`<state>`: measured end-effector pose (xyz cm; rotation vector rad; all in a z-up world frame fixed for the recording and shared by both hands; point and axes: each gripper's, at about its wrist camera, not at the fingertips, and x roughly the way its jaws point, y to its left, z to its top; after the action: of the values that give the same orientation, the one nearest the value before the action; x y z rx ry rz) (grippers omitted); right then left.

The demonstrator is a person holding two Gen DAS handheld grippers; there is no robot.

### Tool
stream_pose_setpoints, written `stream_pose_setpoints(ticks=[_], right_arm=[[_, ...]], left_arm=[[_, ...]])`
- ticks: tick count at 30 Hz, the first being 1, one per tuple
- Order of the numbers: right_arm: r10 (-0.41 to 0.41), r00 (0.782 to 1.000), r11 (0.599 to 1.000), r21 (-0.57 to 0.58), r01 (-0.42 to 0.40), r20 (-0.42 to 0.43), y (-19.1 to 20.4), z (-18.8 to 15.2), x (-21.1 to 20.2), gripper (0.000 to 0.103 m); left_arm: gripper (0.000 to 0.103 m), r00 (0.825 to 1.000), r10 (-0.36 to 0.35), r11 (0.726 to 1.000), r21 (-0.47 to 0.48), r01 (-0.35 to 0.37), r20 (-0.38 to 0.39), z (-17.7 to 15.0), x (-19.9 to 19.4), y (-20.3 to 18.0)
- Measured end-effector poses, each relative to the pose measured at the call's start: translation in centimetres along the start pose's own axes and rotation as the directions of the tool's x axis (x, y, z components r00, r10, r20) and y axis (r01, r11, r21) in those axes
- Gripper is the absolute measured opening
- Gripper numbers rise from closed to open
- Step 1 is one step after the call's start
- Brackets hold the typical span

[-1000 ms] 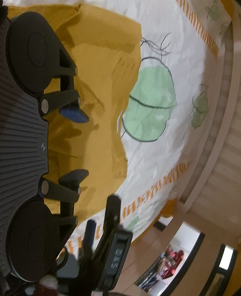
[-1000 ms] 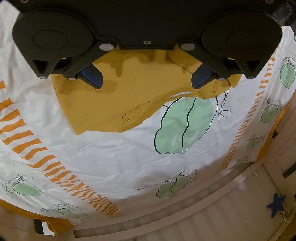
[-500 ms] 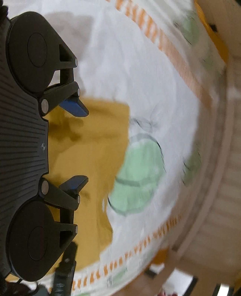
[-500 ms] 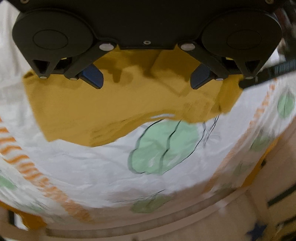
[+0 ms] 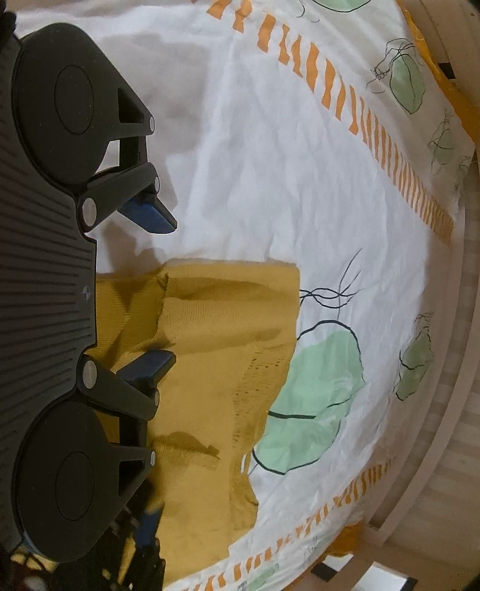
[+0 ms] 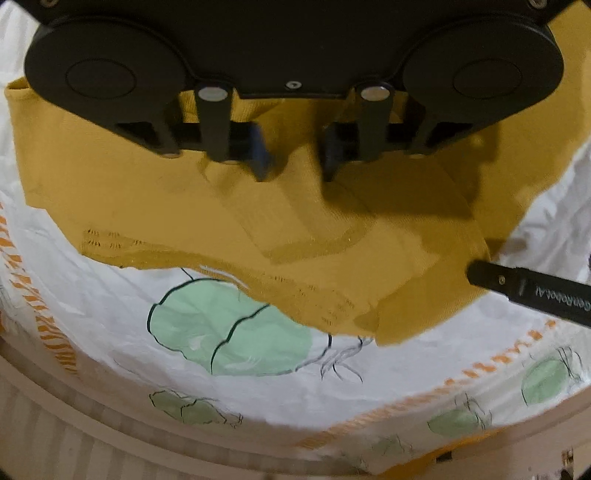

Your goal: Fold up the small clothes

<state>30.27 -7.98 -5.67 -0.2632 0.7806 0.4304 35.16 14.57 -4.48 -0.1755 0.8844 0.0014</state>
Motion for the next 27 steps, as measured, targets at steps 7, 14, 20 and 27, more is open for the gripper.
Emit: stream_pose_setpoints(ticks=[7, 14, 20, 27], right_arm=[[-0.050, 0.994, 0.980, 0.196, 0.030, 0.099, -6.5, 1.2, -3.3, 0.020], [-0.007, 1.000, 0.873, 0.487, -0.005, 0.022, -14.0, -1.0, -3.2, 0.032], [0.042, 0.992, 0.904, 0.417, -0.089, 0.119, -10.8, 0.3, -2.7, 0.096], [0.071, 0.995, 0.933, 0.349, -0.092, 0.072, -6.7, 0.1, 0.8, 0.088]], left_arm=[[0.068, 1.000, 0.000, 1.000, -0.007, 0.000, 0.001, 0.0, 0.2, -0.2], [0.068, 1.000, -0.001, 1.000, 0.009, 0.001, -0.016, -0.2, 0.9, -1.0], [0.068, 1.000, -0.022, 1.000, 0.021, 0.022, -0.009, -0.2, 0.7, -1.9], [0.068, 0.999, -0.029, 0.999, 0.030, 0.029, -0.018, -0.4, 0.6, -1.9]])
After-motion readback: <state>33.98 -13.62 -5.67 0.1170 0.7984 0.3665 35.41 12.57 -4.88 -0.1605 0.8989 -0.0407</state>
